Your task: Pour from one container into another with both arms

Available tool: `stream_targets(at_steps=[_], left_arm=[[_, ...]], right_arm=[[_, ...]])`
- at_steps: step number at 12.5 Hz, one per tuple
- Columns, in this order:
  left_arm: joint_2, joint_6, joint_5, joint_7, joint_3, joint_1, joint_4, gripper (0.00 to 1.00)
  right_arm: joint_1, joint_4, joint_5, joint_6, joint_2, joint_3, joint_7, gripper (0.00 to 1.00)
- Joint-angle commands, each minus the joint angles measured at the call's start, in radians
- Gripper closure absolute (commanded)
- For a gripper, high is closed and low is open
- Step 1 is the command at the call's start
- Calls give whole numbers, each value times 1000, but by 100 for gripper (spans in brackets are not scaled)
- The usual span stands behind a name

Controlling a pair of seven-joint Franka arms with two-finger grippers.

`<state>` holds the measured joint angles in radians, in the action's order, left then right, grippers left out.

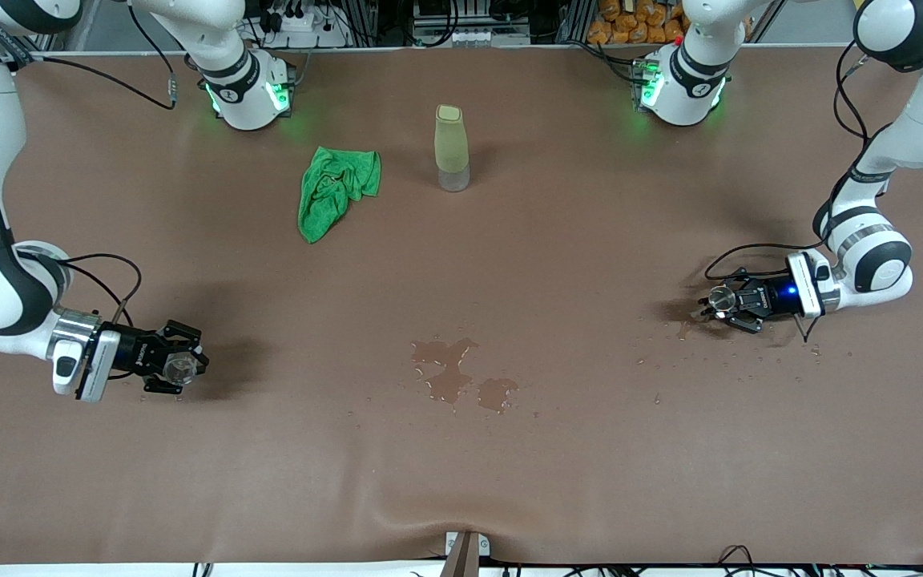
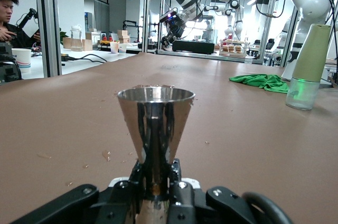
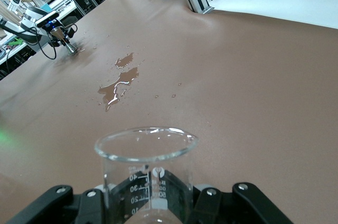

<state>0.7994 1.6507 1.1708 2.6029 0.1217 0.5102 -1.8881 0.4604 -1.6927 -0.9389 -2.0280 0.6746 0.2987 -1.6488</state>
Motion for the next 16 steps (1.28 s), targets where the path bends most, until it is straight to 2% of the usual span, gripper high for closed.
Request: stream_targets(at_steps=[1, 7, 8, 9, 10, 11, 12, 13, 14, 15, 16], left_arm=[[18, -5, -25, 34, -16, 1, 10, 100], [24, -5, -39, 28, -19, 2, 20, 100], [24, -6, -39, 22, -19, 2, 20, 93], [23, -6, -39, 22, -19, 2, 20, 81], [23, -6, -39, 13, -19, 2, 20, 60], [23, -6, -39, 3, -19, 2, 20, 47], [23, -8, -39, -4, -19, 2, 20, 39], [23, -9, -39, -18, -19, 2, 20, 20], [21, -12, -39, -30, -19, 4, 20, 8], [20, -12, -39, -39, -19, 4, 21, 0], [15, -12, -39, -53, -19, 7, 21, 0]], right_arm=[[21, 37, 14, 17, 45, 14, -60, 100], [47, 163, 6, 14, 181, -23, -360, 100], [69, 194, 5, 14, 212, -23, -420, 100], [84, 227, 5, 15, 242, -23, -486, 100], [102, 257, 5, 17, 272, -21, -546, 100], [125, 269, 3, 19, 293, -21, -593, 100], [153, 269, 2, 28, 304, -21, -638, 100], [179, 271, 2, 37, 312, -21, -664, 100], [202, 271, 2, 46, 318, -21, -675, 100], [231, 271, -1, 66, 339, -20, -681, 100], [260, 272, -21, 87, 373, -18, -703, 100]])
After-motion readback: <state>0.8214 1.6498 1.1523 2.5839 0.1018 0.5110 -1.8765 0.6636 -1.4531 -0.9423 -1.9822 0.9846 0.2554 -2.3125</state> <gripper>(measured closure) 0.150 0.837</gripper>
